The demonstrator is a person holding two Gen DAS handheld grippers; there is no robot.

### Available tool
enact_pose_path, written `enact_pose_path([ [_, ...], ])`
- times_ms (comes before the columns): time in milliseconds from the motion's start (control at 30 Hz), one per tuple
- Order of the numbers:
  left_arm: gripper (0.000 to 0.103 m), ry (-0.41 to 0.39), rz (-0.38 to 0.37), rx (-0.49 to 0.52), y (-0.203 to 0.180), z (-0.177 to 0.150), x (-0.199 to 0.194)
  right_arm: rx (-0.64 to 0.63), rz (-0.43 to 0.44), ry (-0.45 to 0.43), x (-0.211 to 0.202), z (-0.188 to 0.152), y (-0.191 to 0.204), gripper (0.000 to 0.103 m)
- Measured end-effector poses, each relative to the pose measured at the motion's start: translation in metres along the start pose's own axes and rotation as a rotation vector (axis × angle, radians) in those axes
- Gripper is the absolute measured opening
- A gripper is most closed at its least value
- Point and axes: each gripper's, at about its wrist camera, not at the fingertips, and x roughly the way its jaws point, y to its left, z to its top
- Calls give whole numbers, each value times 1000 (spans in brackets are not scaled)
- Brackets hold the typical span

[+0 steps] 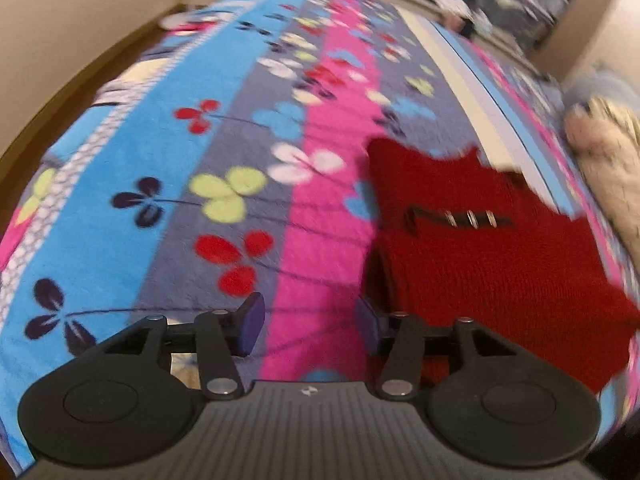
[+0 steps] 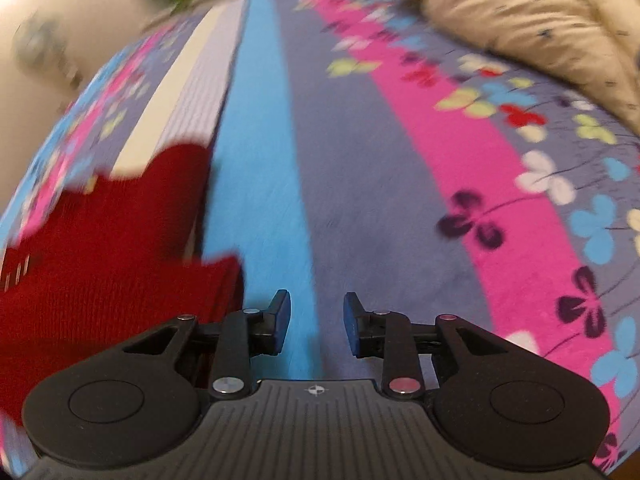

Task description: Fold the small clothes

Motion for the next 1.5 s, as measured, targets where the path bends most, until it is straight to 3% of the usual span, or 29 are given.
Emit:
enact_pose_path([
  [167, 56, 20, -19, 107, -24, -6, 6, -190, 40, 95, 10, -16, 23, 30],
  [300, 56, 47, -92, 131, -31, -3, 14, -244, 66, 80, 8, -16, 36, 30],
  [500, 56, -11, -90, 189, -43, 12, 20, -224, 70, 8, 5, -2, 37, 30],
  [767, 56, -80, -110, 142, -51, 33, 24, -167, 126, -112, 2, 19, 41, 30],
  [1267, 56, -91, -57, 81, -49, 50, 44, -132, 74, -100, 36, 38, 61, 37],
  [1367, 56, -91, -61, 63, -46, 51, 43, -121, 52, -90, 39, 39, 60, 43],
  [1500, 57, -86, -73, 96, -51, 49, 43, -86, 62, -88, 38, 40, 55, 45],
])
